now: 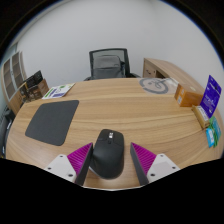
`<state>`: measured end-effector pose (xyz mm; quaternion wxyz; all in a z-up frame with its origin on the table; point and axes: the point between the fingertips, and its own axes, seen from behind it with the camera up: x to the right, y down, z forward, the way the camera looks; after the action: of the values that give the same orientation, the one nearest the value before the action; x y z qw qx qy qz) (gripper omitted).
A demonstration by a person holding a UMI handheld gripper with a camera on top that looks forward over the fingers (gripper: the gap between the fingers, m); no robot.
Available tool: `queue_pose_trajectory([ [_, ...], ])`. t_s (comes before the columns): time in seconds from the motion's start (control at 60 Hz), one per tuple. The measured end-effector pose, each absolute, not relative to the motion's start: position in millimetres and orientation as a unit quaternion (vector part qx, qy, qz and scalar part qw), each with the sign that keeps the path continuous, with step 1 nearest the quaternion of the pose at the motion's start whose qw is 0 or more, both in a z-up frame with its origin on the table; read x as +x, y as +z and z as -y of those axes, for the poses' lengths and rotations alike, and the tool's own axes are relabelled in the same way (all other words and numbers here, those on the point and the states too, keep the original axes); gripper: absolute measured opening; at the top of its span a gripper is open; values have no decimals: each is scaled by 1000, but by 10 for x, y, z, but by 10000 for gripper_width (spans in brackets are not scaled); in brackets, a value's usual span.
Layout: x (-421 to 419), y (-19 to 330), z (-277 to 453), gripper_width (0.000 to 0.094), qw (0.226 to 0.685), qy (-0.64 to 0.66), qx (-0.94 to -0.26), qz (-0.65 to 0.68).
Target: Arrange mouse
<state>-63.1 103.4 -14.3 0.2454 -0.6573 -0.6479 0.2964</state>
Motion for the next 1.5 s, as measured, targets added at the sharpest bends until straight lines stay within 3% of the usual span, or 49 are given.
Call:
queue_pose_trajectory([
  [0.083,-639,-149,-965,562,232,304,-657,650],
  [0.217,-634,-142,-958,472,238,295,-650,659],
  [0.267,-627,-137,-920,388,225,301,-648,663],
  [0.367,-649,-111,-937,306,232,299,-648,661],
  [0.633,-595,46,-991,287,251,285,-654,654],
  [0.917,-1057,1317,-431,287,271,353,-624,643],
  [1.05,-1336,1644,162,286,275,378,-605,645],
  [1.25,-1557,1401,1099,286,262,379,-589,664],
  [1.5,-1597,593,1608,287,258,345,-593,681],
])
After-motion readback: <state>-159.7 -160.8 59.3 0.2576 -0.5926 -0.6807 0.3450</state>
